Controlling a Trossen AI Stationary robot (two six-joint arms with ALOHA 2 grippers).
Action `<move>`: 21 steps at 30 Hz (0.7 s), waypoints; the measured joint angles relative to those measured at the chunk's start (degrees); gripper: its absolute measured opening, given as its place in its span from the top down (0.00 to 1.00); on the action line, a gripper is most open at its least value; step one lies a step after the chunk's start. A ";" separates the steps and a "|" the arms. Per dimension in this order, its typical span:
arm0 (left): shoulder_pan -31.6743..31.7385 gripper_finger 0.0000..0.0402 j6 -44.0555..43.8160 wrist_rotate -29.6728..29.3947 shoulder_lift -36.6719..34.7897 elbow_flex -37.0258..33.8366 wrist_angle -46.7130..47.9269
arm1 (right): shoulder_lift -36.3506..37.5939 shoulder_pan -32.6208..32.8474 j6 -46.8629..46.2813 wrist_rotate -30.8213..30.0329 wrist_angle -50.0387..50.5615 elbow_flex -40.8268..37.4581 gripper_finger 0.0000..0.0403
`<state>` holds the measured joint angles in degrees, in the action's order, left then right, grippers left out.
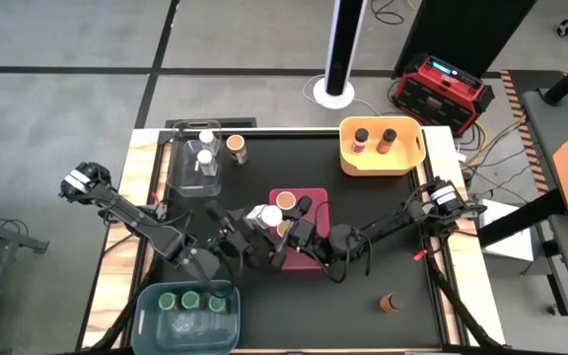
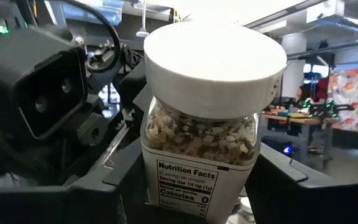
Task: Sort spices by type
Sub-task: Put the white seasoning bottle into the transparent bin
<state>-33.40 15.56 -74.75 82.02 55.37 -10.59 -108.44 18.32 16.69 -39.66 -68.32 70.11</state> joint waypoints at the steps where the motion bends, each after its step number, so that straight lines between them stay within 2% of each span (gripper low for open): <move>1: 0.02 0.48 -0.03 -0.09 0.07 0.00 0.22 | 0.00 0.01 0.48 -0.07 0.29 0.00 0.49; 5: 0.02 0.48 0.43 -1.94 0.28 0.00 0.81 | 0.89 0.92 6.55 -2.64 1.25 0.00 0.50; 8: -0.05 0.48 0.91 -0.86 0.22 0.04 1.28 | 2.90 2.12 9.96 -5.26 5.24 0.02 0.50; 14: 0.89 0.47 0.24 0.66 0.12 1.03 0.96 | 8.46 2.00 0.95 -3.99 19.77 0.08 0.50; 21: 1.35 0.38 -1.39 1.85 0.37 2.51 1.38 | 8.98 1.93 1.35 -1.91 19.92 0.45 0.50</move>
<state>-32.05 14.17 -72.90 82.39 57.88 -9.21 -99.46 20.25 18.05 -41.57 -48.39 70.55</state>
